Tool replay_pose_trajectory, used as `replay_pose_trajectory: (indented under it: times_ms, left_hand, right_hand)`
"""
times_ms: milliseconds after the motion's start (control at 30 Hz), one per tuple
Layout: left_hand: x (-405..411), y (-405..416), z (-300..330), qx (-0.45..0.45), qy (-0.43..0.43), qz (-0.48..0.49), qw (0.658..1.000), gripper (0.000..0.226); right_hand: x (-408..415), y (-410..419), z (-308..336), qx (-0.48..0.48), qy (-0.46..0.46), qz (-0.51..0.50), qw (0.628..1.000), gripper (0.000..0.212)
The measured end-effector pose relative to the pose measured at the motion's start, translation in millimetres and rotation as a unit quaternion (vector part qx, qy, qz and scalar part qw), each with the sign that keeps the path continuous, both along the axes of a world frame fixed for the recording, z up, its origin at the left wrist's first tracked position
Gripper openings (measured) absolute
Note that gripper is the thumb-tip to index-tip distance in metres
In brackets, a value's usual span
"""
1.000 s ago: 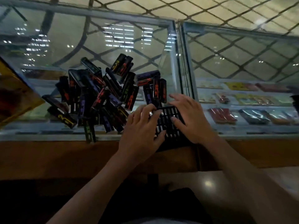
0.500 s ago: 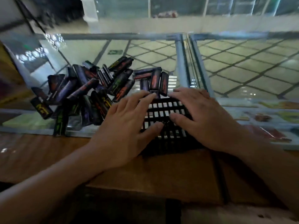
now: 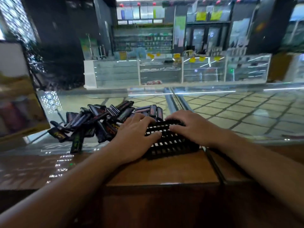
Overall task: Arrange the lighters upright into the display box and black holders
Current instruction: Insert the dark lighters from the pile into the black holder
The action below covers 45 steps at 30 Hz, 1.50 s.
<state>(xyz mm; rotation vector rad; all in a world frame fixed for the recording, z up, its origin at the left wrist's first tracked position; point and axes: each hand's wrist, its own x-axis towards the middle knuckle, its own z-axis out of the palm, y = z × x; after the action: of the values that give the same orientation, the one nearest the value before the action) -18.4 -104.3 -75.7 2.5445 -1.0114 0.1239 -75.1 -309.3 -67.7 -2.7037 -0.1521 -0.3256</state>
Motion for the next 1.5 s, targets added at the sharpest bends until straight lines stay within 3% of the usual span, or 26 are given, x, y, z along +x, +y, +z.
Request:
replay_pose_trajectory:
  times_ms: [167,467,600,700,833,967,1200,1333,1500]
  left_hand:
    - [-0.5,0.4,0.3,-0.025,0.004,-0.009,1.000,0.048]
    - [-5.5,4.2,-1.7,-0.075,-0.014,-0.039,0.996,0.051]
    - [-4.5,4.9,8.4,-0.083,-0.035,-0.033,0.995,0.056]
    - [14.7,0.3,26.4,-0.040,-0.037,-0.015,0.998,0.058]
    - [75.2,-21.0,52.6,0.023,-0.028,0.029,0.999,0.046]
    - [117.8,-28.3,45.8,-0.085,-0.011,0.057,0.995,0.018]
    - [140.9,-21.6,18.5,0.101,-0.027,0.019,0.994,0.045]
    - [137.7,-26.6,18.3,0.095,-0.034,0.000,0.995,0.046]
    - [142.6,-26.6,22.1,0.098,-0.016,-0.011,0.995,0.046]
  right_hand:
    - [-1.7,2.8,4.5,0.015,-0.013,-0.014,1.000,0.029]
    - [6.7,-5.2,0.1,0.013,-0.026,-0.029,0.999,0.042]
    - [10.6,-7.0,7.9,0.015,0.025,-0.013,0.999,0.049]
    - [23.2,-5.4,24.4,-0.006,0.074,0.015,0.997,0.049]
    - [69.8,-4.2,45.2,-0.046,0.095,0.015,0.994,0.040]
    - [97.0,-16.7,37.6,0.025,0.031,0.009,0.999,0.020]
    - [110.2,-35.0,14.4,0.031,0.021,0.057,0.998,0.035]
    - [105.8,-35.2,11.9,0.032,0.007,0.062,0.998,0.038]
    - [105.0,-37.5,16.3,0.021,0.035,0.085,0.996,0.060]
